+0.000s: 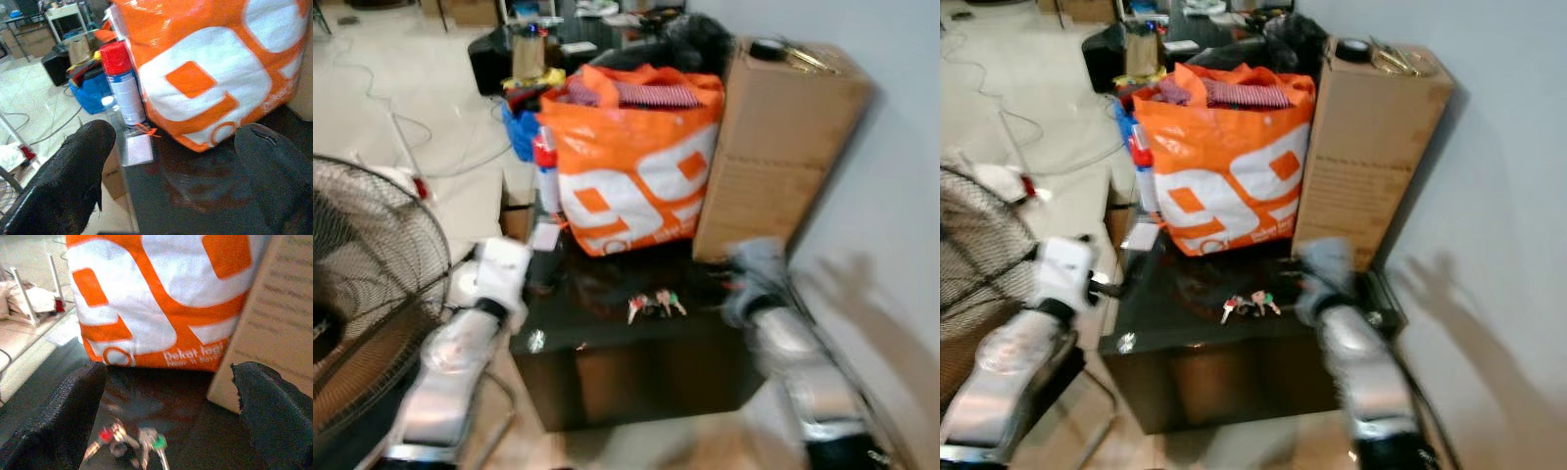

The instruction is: Hang keys on a hook

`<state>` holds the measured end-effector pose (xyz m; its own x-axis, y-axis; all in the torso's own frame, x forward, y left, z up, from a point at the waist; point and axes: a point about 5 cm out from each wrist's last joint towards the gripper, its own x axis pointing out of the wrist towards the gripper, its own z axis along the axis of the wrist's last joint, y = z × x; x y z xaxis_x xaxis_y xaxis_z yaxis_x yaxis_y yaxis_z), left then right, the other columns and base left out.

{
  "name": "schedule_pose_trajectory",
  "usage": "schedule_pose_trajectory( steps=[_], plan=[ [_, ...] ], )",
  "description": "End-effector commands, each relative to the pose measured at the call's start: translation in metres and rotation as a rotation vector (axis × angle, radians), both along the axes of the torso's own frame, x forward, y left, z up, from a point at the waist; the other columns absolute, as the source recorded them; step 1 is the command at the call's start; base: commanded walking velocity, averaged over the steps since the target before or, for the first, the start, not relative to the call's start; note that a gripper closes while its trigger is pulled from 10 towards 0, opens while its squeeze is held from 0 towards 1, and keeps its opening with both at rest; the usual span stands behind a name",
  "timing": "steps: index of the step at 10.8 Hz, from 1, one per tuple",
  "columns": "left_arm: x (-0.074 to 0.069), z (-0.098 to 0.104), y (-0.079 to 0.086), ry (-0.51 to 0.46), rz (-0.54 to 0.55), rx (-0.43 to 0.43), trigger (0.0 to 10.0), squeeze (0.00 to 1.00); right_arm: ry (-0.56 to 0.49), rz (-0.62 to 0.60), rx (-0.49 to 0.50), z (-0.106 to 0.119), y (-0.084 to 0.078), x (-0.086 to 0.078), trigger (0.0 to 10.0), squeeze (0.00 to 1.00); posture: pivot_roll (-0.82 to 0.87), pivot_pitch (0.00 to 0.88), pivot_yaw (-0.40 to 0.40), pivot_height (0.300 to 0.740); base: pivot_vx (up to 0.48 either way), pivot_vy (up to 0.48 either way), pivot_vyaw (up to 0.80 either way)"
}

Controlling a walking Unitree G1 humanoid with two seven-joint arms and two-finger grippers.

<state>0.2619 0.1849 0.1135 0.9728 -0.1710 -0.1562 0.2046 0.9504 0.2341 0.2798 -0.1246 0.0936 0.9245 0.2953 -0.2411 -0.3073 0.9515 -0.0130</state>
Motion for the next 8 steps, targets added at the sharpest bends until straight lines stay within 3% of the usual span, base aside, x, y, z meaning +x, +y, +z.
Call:
schedule_pose_trajectory(
  steps=[1, 2, 3, 4, 5, 6, 8],
  plan=[
    [0.001, 0.002, -0.007, -0.003, -0.025, -0.01, 10.0, 0.12, -0.02, -0.031, -0.025, 0.003, -0.012, 0.002, 10.0, 1.0, -0.01, 0.0, 0.006, 0.74, 0.379, 0.0, 0.8],
    [0.001, 0.002, -0.008, -0.003, -0.026, -0.011, 10.0, 0.12, -0.023, -0.045, -0.038, 0.003, -0.014, 0.002, 10.0, 1.0, -0.01, 0.0, 0.006, 0.74, 0.371, 0.0, 0.8],
    [0.001, 0.002, -0.008, -0.002, -0.032, -0.006, 10.0, 0.11, -0.02, -0.056, -0.04, 0.003, -0.016, 0.004, 10.0, 1.0, -0.01, 0.0, 0.007, 0.74, 0.371, 0.0, 0.0],
    [0.002, 0.001, -0.01, 0.0, -0.04, -0.002, 10.0, 0.11, -0.009, -0.038, -0.056, 0.002, -0.018, 0.005, 10.0, 0.58, -0.02, 0.0, 0.006, 0.74, 0.371, 0.0, 0.0],
    [0.001, 0.0, -0.012, 0.007, -0.054, 0.005, 10.0, 0.11, 0.019, 0.011, -0.093, 0.0, -0.019, 0.004, 10.0, 0.0, -0.02, 0.0, 0.006, 0.74, 0.375, 0.0, 0.0],
    [-0.001, -0.005, -0.016, 0.044, -0.104, 0.034, 10.0, 0.09, 0.066, 0.12, -0.15, -0.006, -0.017, 0.001, 10.0, 0.0, -0.02, 0.0, 0.005, 0.74, 0.266, 0.0, 0.0],
    [-0.005, -0.012, -0.02, 0.098, -0.165, 0.043, 10.0, 0.06, 0.129, 0.158, -0.161, -0.009, -0.017, 0.004, 10.0, 0.0, -0.03, 0.0, 0.002, 0.74, 0.0, 0.0, 0.0]
  ],
)
